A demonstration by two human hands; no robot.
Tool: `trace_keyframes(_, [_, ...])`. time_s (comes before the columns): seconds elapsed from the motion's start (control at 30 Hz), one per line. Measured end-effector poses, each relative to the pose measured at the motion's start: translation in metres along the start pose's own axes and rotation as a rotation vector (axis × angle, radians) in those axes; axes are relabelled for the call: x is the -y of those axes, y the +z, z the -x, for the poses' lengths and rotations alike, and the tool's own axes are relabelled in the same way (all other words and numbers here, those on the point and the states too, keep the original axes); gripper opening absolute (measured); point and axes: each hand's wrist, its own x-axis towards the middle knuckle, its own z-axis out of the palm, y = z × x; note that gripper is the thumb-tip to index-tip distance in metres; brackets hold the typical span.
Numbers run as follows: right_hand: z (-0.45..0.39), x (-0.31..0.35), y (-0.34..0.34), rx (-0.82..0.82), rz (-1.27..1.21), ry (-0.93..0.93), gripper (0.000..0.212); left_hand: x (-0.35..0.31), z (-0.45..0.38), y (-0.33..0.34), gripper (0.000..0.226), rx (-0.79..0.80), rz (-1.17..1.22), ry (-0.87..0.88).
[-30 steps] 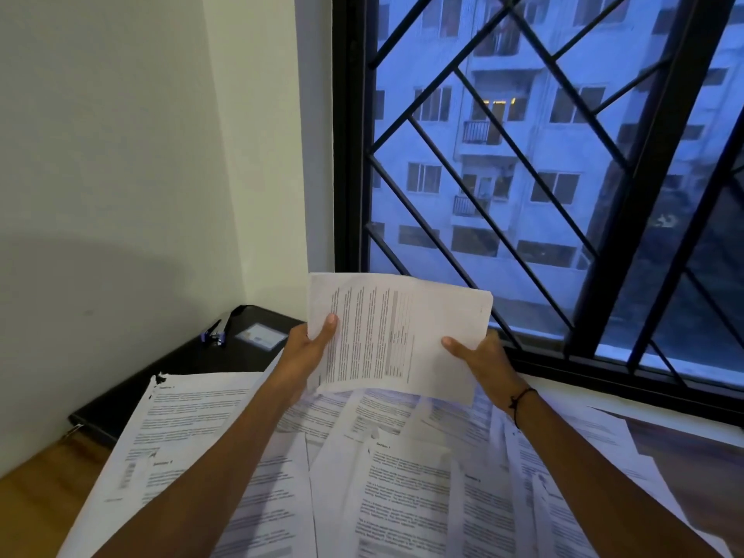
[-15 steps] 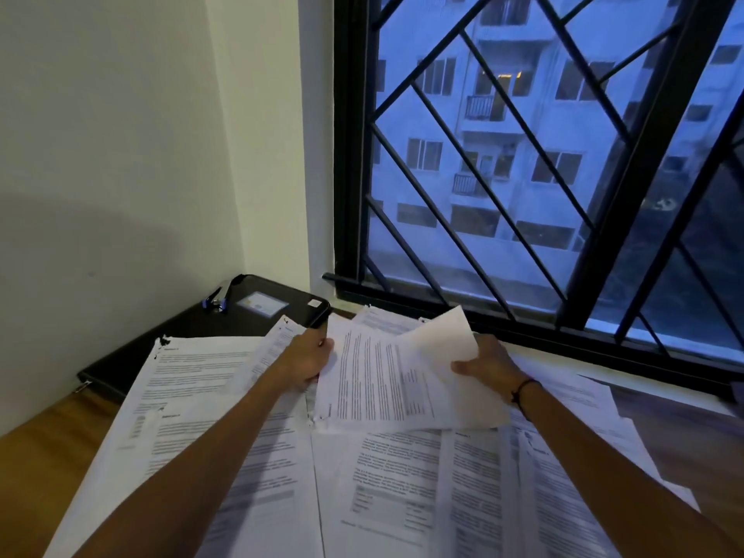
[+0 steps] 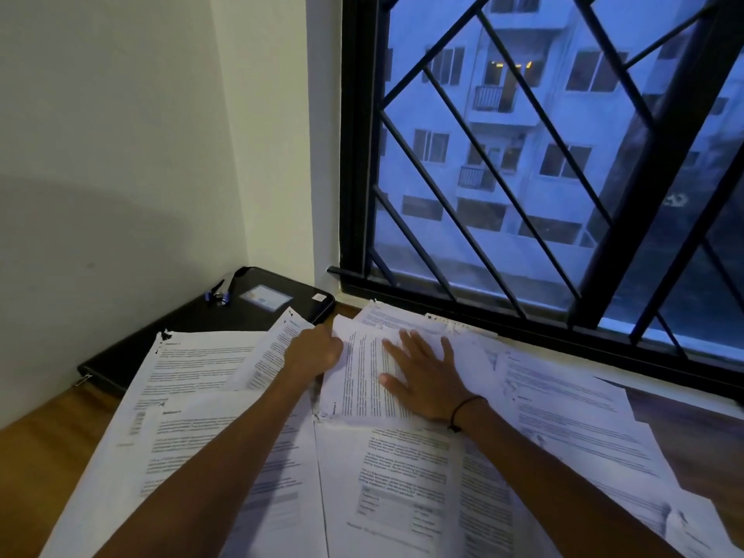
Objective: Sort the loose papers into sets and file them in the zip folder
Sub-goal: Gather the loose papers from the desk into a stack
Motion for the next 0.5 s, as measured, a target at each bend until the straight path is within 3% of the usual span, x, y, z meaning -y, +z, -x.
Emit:
trace_keyframes(0.17, [0.000, 0.001, 0.010, 0.037, -0.038, 0.030, 0.073, 0.005, -0.006, -0.001, 0.036, -0.004, 0.132, 0.031])
trace_keyframes(0.5, [-0.007, -0.001, 0.001, 0.074, -0.025, 0.013, 0.073, 0.017, -0.012, 0.022, 0.018, -0.324, 0.383, 0.055])
